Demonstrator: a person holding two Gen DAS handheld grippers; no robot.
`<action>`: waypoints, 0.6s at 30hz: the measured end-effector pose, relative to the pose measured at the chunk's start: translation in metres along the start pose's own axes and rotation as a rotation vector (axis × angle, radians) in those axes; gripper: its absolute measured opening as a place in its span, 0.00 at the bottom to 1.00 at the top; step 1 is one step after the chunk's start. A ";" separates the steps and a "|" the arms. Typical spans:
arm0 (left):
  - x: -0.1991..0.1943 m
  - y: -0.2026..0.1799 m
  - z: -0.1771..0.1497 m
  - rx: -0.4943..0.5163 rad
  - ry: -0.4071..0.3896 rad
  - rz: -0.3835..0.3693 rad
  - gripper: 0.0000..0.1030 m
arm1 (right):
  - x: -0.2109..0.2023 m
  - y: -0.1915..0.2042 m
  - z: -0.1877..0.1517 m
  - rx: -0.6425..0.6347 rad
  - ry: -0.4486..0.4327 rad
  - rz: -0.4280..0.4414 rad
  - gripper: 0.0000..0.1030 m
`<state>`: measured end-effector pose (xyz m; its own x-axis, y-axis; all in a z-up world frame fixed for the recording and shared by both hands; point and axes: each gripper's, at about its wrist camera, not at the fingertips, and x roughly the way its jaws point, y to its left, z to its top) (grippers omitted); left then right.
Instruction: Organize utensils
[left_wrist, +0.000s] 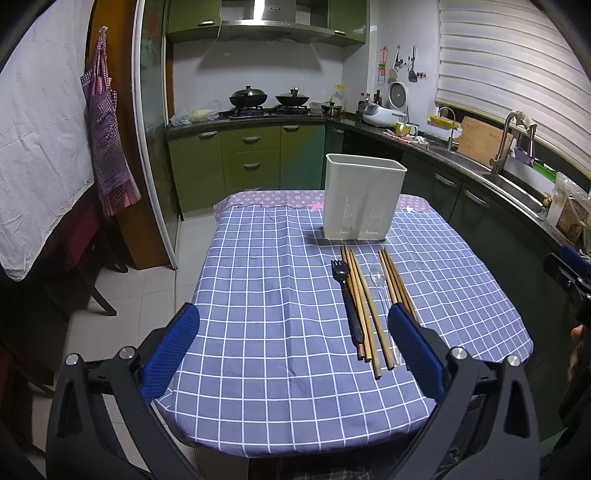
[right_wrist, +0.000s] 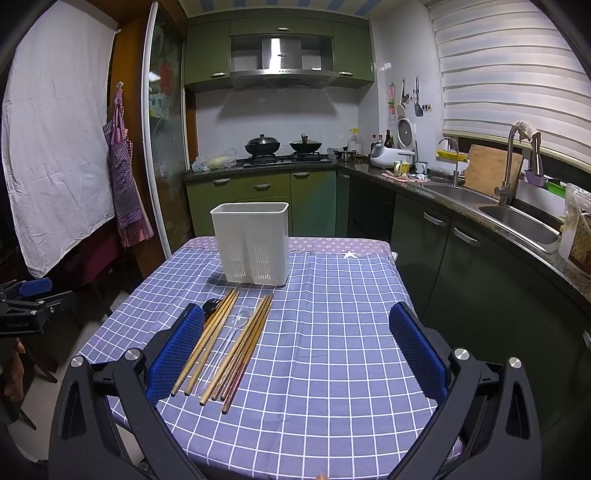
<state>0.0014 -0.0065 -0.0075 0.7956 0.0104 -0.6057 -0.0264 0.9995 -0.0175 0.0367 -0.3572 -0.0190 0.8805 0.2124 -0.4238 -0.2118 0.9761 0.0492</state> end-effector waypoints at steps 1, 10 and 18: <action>0.000 0.000 0.000 0.000 0.000 0.000 0.94 | 0.001 -0.001 0.000 0.000 0.000 0.002 0.96; 0.001 0.000 -0.001 -0.001 0.006 -0.002 0.94 | 0.001 -0.001 0.001 0.001 0.001 0.002 0.96; 0.004 0.002 -0.003 -0.008 0.015 -0.003 0.94 | 0.000 -0.004 0.000 0.002 0.002 0.006 0.96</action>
<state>0.0031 -0.0042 -0.0121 0.7865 0.0066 -0.6176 -0.0287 0.9993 -0.0258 0.0373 -0.3610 -0.0188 0.8782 0.2179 -0.4257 -0.2159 0.9749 0.0536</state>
